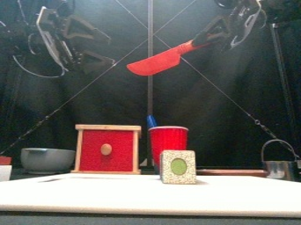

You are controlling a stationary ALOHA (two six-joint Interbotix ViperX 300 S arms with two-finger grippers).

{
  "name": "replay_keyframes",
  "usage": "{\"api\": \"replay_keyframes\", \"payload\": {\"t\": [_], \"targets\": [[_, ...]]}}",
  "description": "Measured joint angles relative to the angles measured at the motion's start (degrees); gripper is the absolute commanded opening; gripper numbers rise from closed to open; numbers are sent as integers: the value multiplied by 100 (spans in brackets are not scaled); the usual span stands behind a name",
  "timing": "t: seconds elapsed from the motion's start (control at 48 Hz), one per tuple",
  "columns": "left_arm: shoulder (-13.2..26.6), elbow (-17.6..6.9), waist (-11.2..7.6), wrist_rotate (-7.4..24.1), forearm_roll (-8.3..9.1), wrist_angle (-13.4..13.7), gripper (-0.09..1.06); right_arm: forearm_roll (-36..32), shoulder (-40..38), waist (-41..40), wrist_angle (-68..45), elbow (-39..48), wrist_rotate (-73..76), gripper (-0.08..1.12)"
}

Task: Cut the sushi into 4 pieces with the knife
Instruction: Grasp knife edge with left hand

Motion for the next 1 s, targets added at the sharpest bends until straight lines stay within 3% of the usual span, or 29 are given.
{"api": "replay_keyframes", "payload": {"t": [0.229, 0.396, 0.625, 0.896, 1.0], "targets": [[800, -387, 202, 185, 0, -431, 102, 0, 26, 62, -62, 0, 0, 13], [1116, -606, 246, 193, 9, -571, 95, 0, 26, 79, -62, 18, 9, 13], [1178, -659, 272, 193, 18, -624, 67, 0, 35, 97, -62, 70, 0, 13], [1178, -633, 264, 220, 237, -624, 29, 44, 88, 88, -62, 70, 9, 13], [1195, -571, 264, 211, 281, -615, 20, 132, 185, 97, -70, 123, 18, 13]]}}
